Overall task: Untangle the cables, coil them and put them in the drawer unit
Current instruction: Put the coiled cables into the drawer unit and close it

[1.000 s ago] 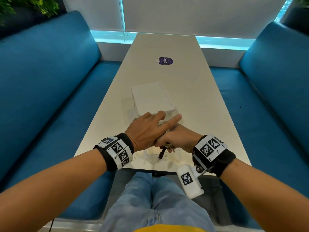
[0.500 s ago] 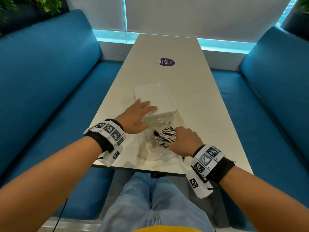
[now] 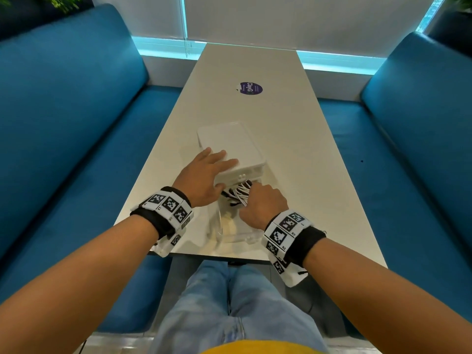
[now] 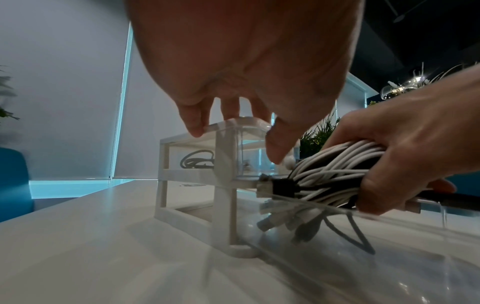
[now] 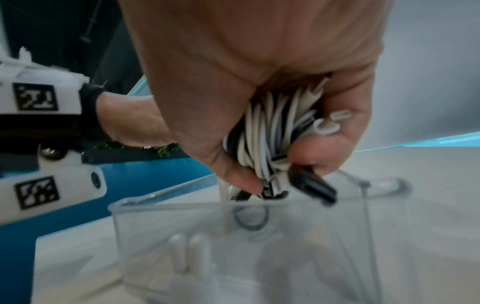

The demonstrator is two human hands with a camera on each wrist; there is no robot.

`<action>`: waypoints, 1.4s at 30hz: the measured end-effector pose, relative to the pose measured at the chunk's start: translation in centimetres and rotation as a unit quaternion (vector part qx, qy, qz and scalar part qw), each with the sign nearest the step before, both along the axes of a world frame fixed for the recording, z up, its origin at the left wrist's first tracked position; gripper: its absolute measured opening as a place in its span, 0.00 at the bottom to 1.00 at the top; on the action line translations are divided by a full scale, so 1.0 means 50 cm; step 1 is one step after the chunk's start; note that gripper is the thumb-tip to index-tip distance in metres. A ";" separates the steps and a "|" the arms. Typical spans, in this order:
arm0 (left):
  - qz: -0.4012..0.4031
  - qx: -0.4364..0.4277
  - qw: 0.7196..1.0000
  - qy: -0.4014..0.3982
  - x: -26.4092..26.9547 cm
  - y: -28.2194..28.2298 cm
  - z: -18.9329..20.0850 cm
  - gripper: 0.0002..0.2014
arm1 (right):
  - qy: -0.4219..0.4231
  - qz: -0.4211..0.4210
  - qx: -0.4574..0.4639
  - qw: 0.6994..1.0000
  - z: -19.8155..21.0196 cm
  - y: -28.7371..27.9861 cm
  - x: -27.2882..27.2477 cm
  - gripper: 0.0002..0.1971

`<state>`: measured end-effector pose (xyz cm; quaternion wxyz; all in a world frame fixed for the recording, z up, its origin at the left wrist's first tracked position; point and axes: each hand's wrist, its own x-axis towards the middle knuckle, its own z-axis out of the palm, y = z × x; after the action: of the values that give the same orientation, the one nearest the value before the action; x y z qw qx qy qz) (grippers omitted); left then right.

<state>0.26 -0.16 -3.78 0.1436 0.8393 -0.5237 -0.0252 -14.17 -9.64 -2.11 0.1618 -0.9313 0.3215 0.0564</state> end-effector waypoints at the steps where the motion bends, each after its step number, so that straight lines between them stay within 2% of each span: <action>1: 0.007 0.000 1.000 0.000 0.004 0.000 -0.005 0.31 | 0.006 0.006 -0.001 1.000 -0.001 0.002 0.002 0.11; 5: 0.010 -0.012 1.000 -0.007 0.005 0.002 -0.016 0.26 | 0.027 0.053 -0.048 0.997 -0.019 0.014 0.011 0.07; 9: -0.009 -0.033 0.999 -0.014 0.016 0.002 -0.021 0.25 | 0.055 0.090 -0.133 0.986 -0.057 0.028 0.028 0.32; 11: -0.016 -0.032 0.999 -0.013 0.023 -0.001 -0.023 0.25 | 0.080 0.073 -0.143 0.984 -0.073 0.035 0.037 0.37; 15: -0.038 -0.034 0.998 -0.029 0.040 -0.005 -0.030 0.26 | 0.107 0.077 -0.165 0.977 -0.074 0.036 0.049 0.32; 17: -0.062 -0.039 0.996 -0.041 0.044 -0.007 -0.027 0.26 | 0.114 0.073 -0.144 0.980 -0.073 0.038 0.056 0.32; 19: -0.073 -0.039 0.995 -0.048 0.044 -0.009 -0.020 0.26 | 0.089 0.026 -0.114 0.989 -0.082 0.038 0.065 0.32; 21: -0.065 -0.038 0.996 -0.046 0.046 -0.010 -0.021 0.26 | 0.062 -0.018 -0.073 0.995 -0.087 0.038 0.067 0.34; 23: -0.041 -0.021 0.998 -0.038 0.046 -0.012 -0.022 0.26 | 0.053 -0.011 -0.062 0.997 -0.089 0.035 0.065 0.38; 24: -0.029 -0.007 0.999 -0.035 0.042 -0.012 -0.021 0.28 | 0.046 -0.002 -0.049 0.998 -0.087 0.031 0.060 0.41; 26: -0.005 0.013 0.999 -0.033 0.030 -0.014 -0.024 0.37 | 0.020 -0.002 0.022 1.000 -0.081 0.021 0.049 0.45; 28: 0.024 0.012 0.999 -0.028 0.013 -0.016 -0.028 0.45 | -0.003 0.016 0.095 0.995 -0.076 0.008 0.031 0.42; 30: 0.039 -0.007 0.999 -0.030 0.001 -0.020 -0.033 0.47 | -0.027 0.065 0.105 0.992 -0.081 -0.002 0.002 0.36; 33: 0.041 -0.011 0.999 -0.030 -0.003 -0.023 -0.042 0.47 | -0.047 0.131 0.032 0.990 -0.093 -0.006 -0.040 0.31; 35: 0.042 -0.016 0.998 -0.039 -0.002 -0.023 -0.048 0.47 | -0.025 0.159 -0.034 0.986 -0.104 0.004 -0.050 0.29; 38: 0.037 -0.024 0.997 -0.068 -0.005 -0.025 -0.055 0.48 | 0.020 0.138 -0.132 0.981 -0.106 0.024 -0.044 0.31; 40: 0.050 -0.031 0.995 -0.081 -0.013 -0.027 -0.054 0.47 | 0.040 0.126 -0.193 0.972 -0.091 0.024 -0.039 0.27; 42: 0.076 -0.039 0.993 -0.079 -0.024 -0.034 -0.054 0.47 | 0.025 0.113 -0.171 0.978 -0.078 0.011 -0.040 0.24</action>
<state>-0.97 -1.85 -6.47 0.1357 0.8700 -0.4684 0.0726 -16.18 -9.10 -6.01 -0.0155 -0.9739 0.2225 0.0414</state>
